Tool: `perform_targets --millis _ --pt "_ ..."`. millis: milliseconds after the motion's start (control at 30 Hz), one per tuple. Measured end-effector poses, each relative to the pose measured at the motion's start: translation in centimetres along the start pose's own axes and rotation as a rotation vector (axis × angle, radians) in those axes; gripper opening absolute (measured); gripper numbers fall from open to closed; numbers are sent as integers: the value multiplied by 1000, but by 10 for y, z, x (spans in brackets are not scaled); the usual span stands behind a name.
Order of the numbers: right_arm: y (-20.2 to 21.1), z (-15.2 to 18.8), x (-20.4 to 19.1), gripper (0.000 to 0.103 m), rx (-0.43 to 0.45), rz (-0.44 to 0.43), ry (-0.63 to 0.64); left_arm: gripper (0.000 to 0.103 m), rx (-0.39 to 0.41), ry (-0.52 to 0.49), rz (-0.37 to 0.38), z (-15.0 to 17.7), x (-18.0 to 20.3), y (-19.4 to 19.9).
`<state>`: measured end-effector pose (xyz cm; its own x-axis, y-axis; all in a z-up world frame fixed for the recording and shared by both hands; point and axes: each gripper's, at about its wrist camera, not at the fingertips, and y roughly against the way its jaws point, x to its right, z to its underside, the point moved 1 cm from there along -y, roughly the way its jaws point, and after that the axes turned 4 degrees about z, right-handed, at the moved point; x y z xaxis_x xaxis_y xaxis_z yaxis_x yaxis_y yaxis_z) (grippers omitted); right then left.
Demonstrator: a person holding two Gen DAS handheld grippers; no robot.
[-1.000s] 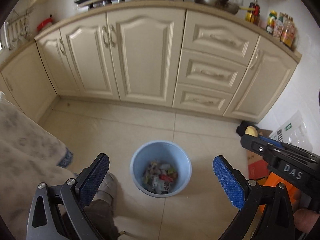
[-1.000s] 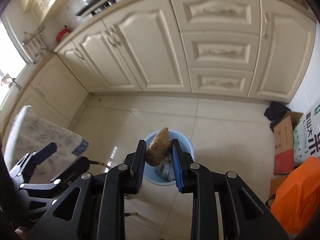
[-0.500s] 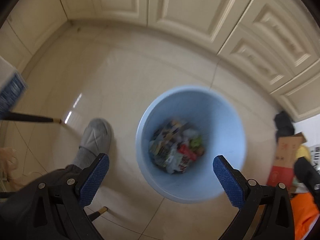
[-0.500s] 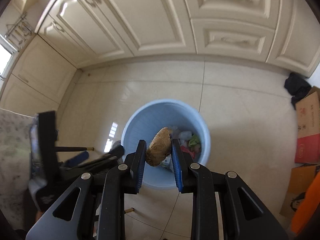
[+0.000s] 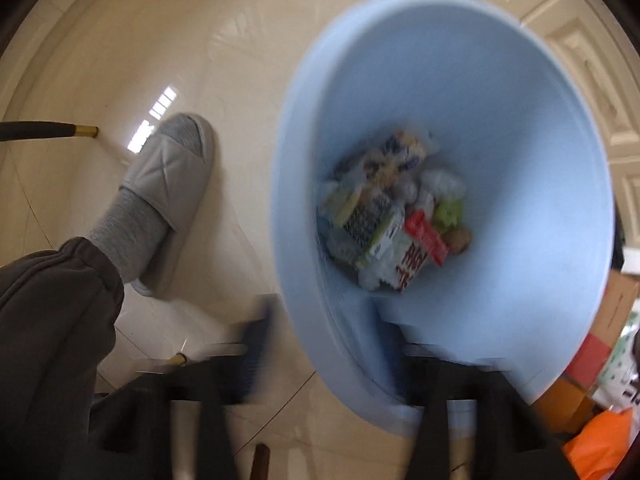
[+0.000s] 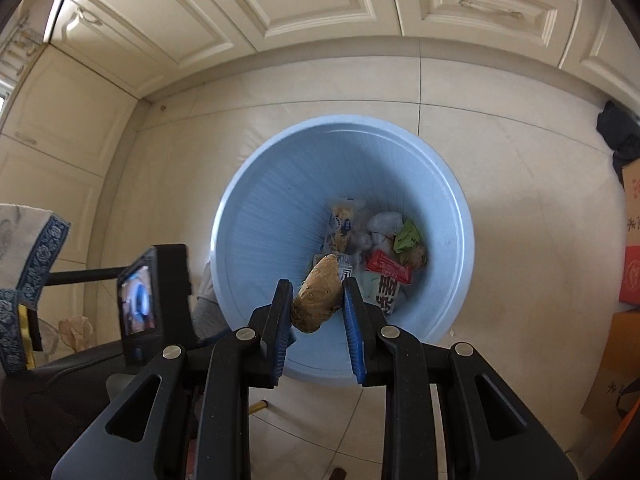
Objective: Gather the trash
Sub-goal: 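Carry the brown lump in the right tool down into the blue bin, then open the right tool to drop the brown lump into the bin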
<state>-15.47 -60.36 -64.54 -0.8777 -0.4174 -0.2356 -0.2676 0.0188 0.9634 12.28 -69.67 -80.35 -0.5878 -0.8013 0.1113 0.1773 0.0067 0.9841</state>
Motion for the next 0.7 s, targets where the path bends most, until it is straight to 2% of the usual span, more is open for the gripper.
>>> perform_targets --millis 367,567,700 --pt "-14 -10 -11 25 -19 17 43 23 -7 19 -4 -13 2 -13" --pt "-30 -16 -15 25 -60 38 63 23 -12 36 -1 -18 11 -28" --pt "-39 -17 -19 25 -80 57 82 23 -15 44 0 -1 1 -8"
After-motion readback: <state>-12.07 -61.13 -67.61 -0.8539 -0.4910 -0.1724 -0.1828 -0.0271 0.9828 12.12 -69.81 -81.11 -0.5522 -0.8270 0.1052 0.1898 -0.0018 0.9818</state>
